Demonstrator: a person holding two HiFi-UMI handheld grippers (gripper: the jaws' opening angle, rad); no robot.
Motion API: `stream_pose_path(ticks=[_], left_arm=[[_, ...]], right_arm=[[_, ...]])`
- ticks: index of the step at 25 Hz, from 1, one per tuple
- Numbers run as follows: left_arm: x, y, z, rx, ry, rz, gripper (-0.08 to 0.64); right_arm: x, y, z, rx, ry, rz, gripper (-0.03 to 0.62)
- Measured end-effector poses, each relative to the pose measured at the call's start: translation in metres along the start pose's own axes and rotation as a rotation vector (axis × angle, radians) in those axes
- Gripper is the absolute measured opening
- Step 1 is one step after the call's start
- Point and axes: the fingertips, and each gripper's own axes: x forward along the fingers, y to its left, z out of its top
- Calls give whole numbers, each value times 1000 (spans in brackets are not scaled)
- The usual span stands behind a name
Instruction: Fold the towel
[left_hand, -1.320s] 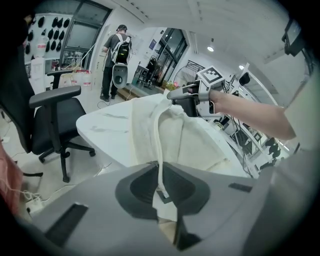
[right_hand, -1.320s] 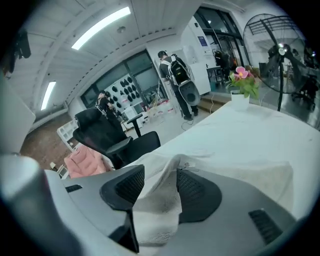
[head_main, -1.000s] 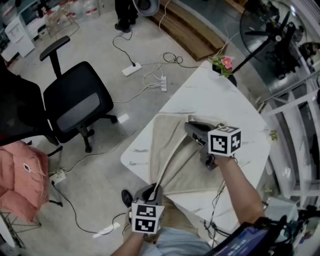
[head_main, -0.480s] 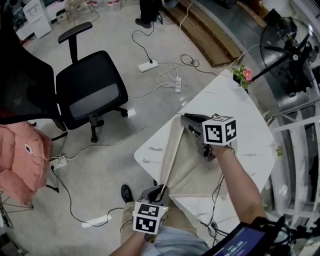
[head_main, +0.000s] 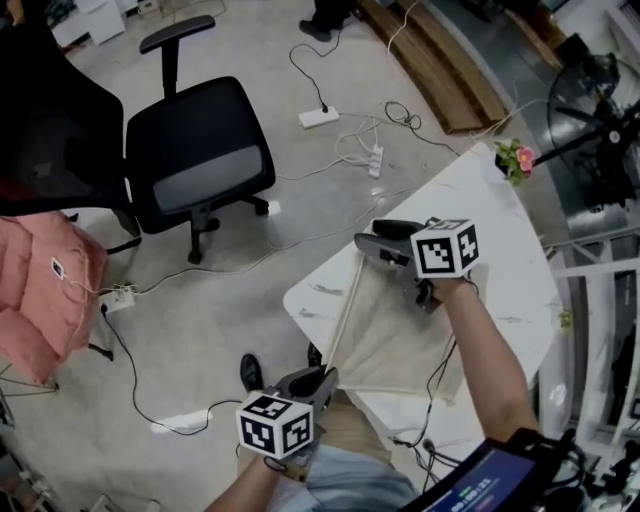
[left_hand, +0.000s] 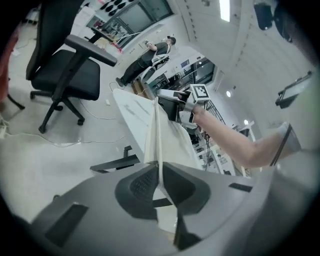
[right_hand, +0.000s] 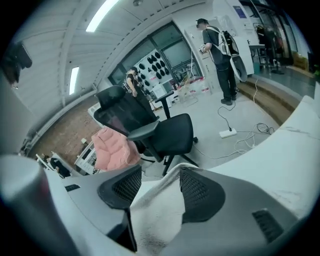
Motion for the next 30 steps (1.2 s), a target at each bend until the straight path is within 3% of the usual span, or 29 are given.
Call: stream_pose_path(ticks=[4,8,11,14,16,20,22,24,27,30], left_arm=[[-6,-7,4,-81,-43,-89,33],[-7,-7,-1,-178,-34,-122,49],[-10,-1,-6,-147,-15,-86,65],[-16,2,-7,-109,-20,-68,90],[-21,3,-6,-94,-23,-62,94],[-34,7,-8,-51,-19,-34,92],[-42,10,-6,-33,-27,-26,86],[-49,11,-1,-20,-44,-29,76],[-60,10,6,6,-58,-38,64],[-65,4,13,55,-39,-54,60]], right_arm=[[-4,4,8,11,-28,23,252],[1,5,-1,-137,69,-51,249],[5,12,-3,-150,108,-38,249],[4,24,2,-36,80,49,250],[-1,29,10,1,38,62,250],[-18,42,15,-134,6,-15,248],[-38,59,15,-157,-53,-29,190],[-57,75,1,-136,-112,-52,132],[-68,99,-59,-71,-151,-137,32],[-60,124,-130,-50,-97,-222,32]])
